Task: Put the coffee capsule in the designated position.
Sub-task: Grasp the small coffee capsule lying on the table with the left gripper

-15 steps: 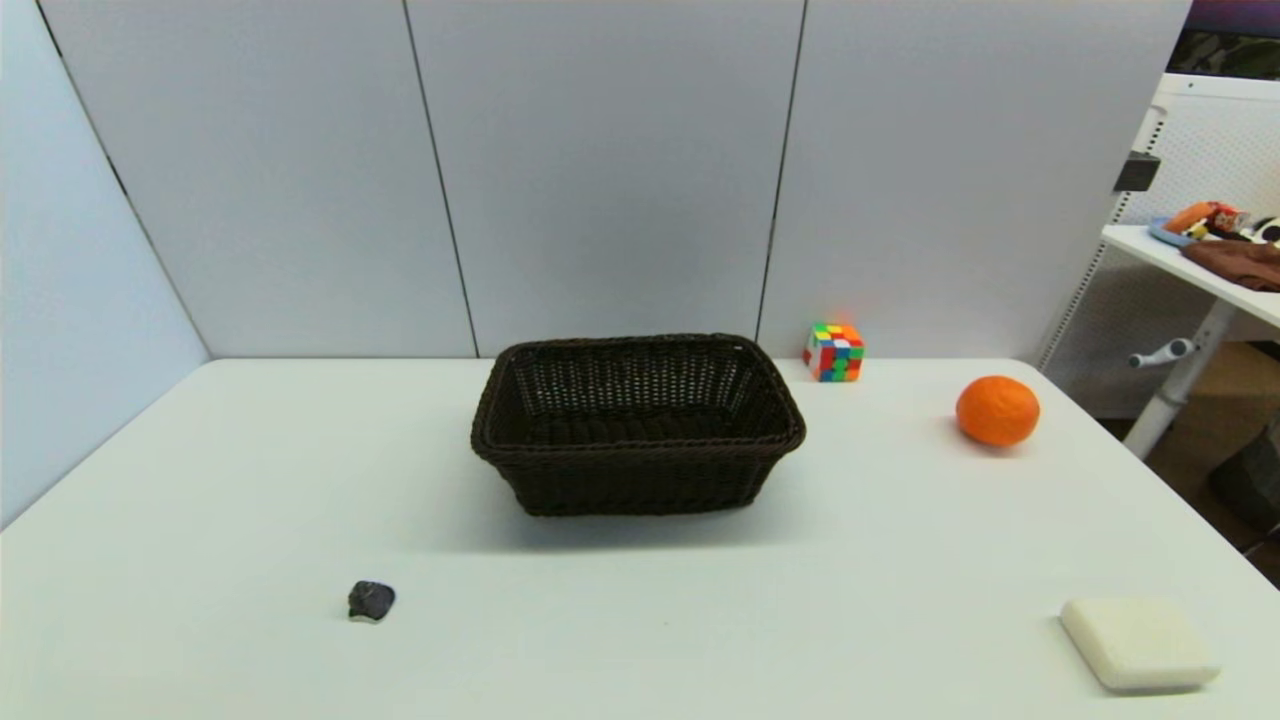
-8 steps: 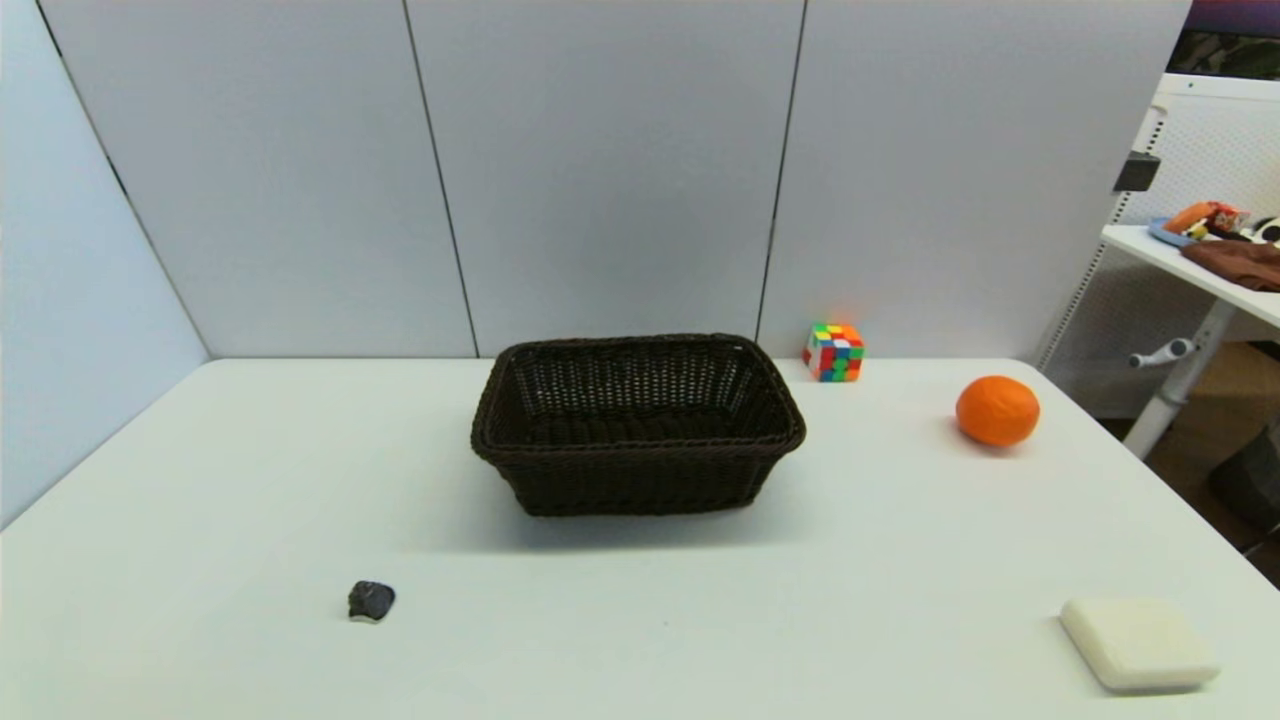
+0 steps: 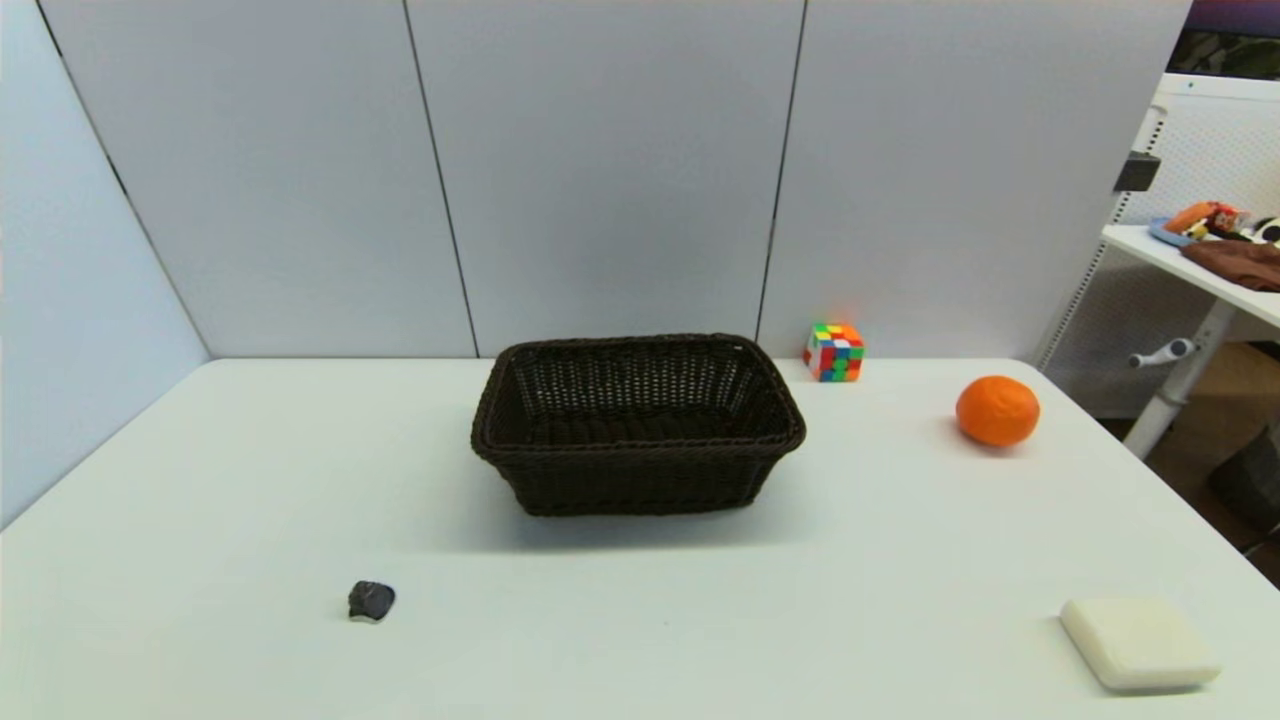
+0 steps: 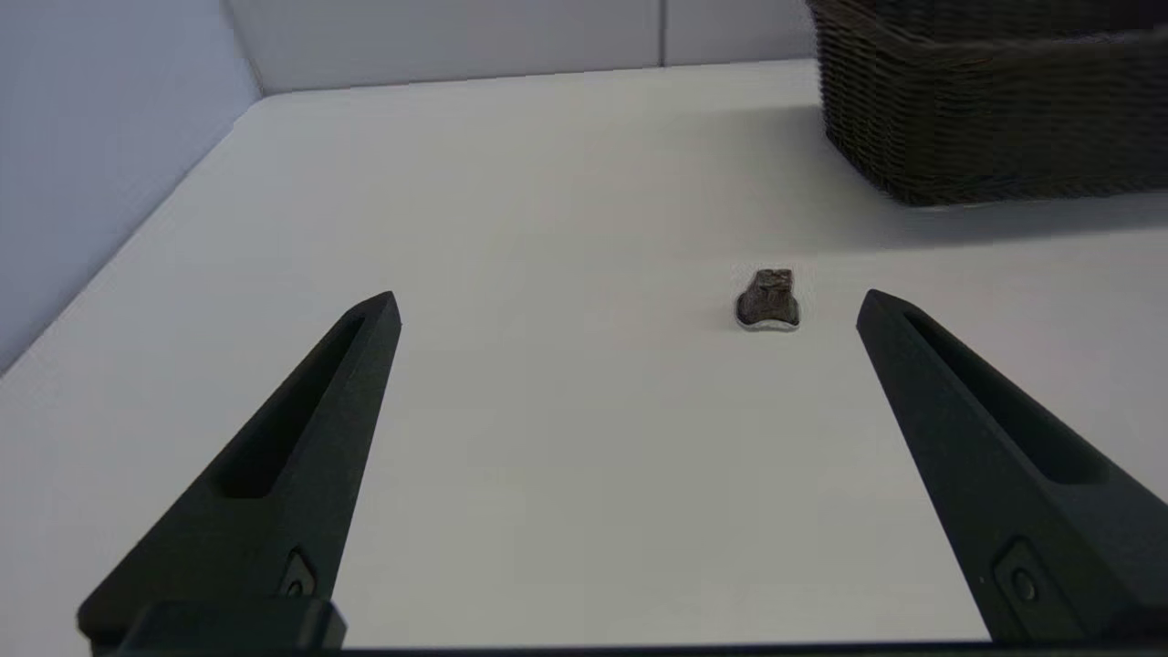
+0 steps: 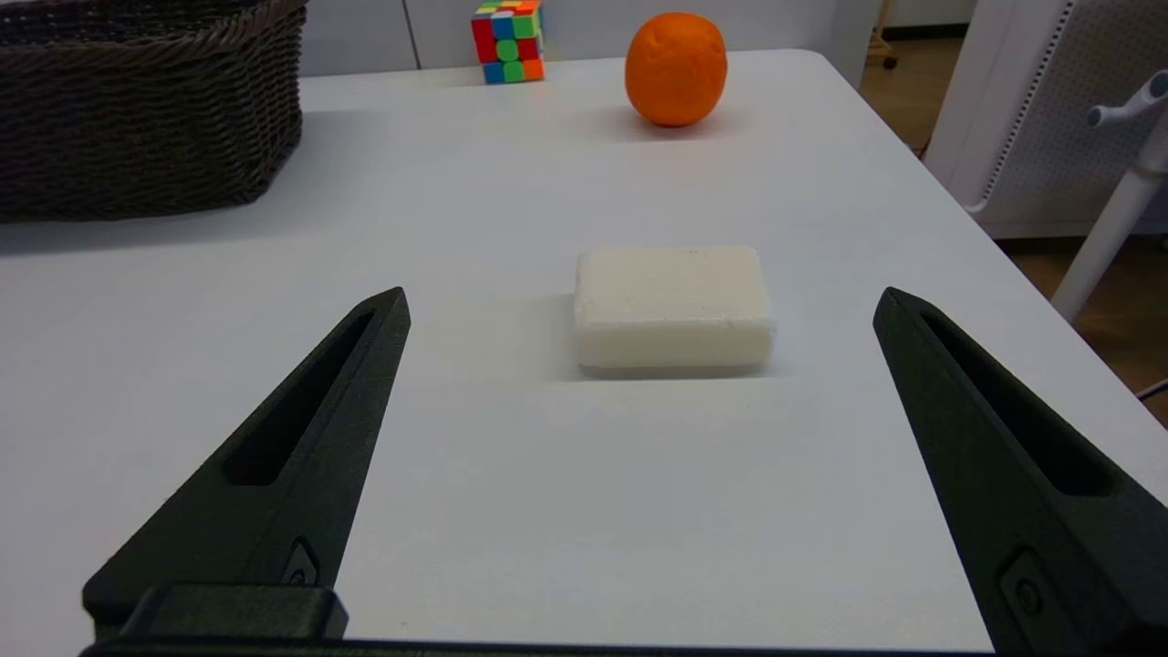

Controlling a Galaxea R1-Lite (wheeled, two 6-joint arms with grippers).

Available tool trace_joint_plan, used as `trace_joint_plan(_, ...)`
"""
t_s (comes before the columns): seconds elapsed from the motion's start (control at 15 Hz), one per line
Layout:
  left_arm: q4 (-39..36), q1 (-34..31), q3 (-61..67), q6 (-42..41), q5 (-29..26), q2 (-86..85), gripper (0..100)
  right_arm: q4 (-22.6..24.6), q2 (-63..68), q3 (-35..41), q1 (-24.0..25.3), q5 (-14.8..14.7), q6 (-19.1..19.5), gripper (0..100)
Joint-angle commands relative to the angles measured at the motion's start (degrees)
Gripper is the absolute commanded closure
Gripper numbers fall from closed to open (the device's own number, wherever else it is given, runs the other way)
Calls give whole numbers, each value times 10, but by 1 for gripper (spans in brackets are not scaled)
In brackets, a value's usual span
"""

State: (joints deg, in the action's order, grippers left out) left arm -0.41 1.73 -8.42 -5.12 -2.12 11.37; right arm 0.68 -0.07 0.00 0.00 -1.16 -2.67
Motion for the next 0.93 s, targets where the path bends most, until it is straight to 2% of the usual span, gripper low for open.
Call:
trace_joint_plan(0.07, -5, 64, -84, -18, -14, 190, 0, 1, 1, 0, 0, 0, 0, 0)
trace_joint_plan(0.27, -1, 64, -150, -34, -41, 314, 0, 0, 1, 0, 0, 0, 0, 0)
trace_joint_plan(0.8, 7, 66, -254, -44, -46, 522, 0, 0, 1, 0, 0, 0, -1, 0)
trace_joint_plan(0.93, 51, 76, -283, -41, -45, 555, 0, 0, 1, 0, 0, 0, -1, 0)
